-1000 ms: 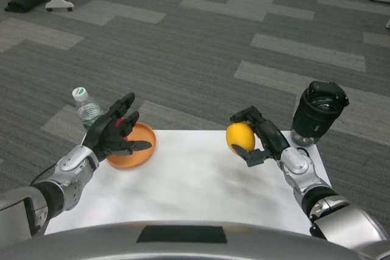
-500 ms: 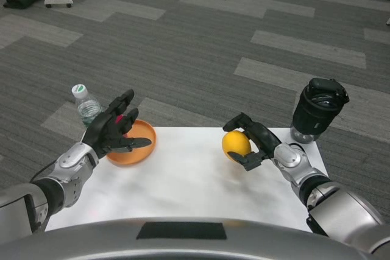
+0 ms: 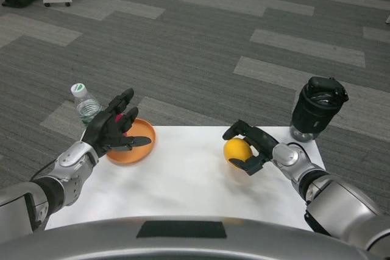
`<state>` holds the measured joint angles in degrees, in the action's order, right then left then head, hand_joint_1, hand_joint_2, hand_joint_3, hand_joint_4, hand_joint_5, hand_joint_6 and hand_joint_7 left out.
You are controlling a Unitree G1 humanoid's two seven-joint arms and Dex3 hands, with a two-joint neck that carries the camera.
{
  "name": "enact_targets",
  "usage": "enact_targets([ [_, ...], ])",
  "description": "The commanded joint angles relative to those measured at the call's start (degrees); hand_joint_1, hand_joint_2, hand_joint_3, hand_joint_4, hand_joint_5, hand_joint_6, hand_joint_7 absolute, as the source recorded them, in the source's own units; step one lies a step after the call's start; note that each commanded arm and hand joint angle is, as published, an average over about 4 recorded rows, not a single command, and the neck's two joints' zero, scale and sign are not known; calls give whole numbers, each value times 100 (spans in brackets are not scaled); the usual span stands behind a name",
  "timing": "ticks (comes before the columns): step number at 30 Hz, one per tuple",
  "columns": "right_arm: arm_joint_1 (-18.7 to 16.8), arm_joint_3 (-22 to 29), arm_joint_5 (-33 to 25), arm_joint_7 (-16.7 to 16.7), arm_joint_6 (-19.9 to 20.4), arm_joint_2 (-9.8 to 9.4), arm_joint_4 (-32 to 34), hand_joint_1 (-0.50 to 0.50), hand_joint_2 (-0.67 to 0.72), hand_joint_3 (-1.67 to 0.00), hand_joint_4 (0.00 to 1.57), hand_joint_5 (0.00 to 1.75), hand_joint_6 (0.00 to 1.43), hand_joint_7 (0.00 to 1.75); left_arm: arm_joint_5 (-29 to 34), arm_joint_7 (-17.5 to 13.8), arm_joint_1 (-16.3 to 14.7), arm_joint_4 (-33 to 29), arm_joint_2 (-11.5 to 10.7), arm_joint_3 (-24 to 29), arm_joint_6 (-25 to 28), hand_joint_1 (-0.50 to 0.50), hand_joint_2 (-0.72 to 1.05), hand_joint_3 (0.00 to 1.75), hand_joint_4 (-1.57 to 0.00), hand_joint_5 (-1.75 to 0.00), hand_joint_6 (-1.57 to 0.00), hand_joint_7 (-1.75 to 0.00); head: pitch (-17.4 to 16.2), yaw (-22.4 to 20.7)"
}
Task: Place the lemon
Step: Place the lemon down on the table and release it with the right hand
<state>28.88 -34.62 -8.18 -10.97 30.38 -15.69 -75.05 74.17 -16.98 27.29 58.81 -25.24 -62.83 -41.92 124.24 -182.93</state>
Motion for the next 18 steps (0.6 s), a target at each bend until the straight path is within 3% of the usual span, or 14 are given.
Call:
enact_targets([
  [1, 118, 25, -61, 22, -91, 22, -121, -25, -54, -135, 0, 175, 0, 140, 10, 10, 90, 32, -7, 18, -18, 50, 34, 9, 0, 0, 0, 0, -7, -5],
  [8, 118, 52, -65, 24, -115, 31, -163, -19, -54, -123, 0, 160, 0, 122, 10, 10, 83, 17, -7, 16, -26, 50, 34, 9, 0, 0, 0, 0, -19, -3],
  [14, 118, 61, -70, 16, -120, 31, -172, -17, -54, -103, 0, 136, 0, 106, 10, 10, 83, 21, -7, 20, -26, 50, 34, 9, 0, 0, 0, 0, -15, 4],
  [18, 118, 69, -70, 11, -133, 31, -176, -17, -45, -83, 0, 112, 0, 91, 10, 10, 83, 26, -7, 25, -26, 50, 34, 9, 0, 0, 0, 0, -9, 13],
])
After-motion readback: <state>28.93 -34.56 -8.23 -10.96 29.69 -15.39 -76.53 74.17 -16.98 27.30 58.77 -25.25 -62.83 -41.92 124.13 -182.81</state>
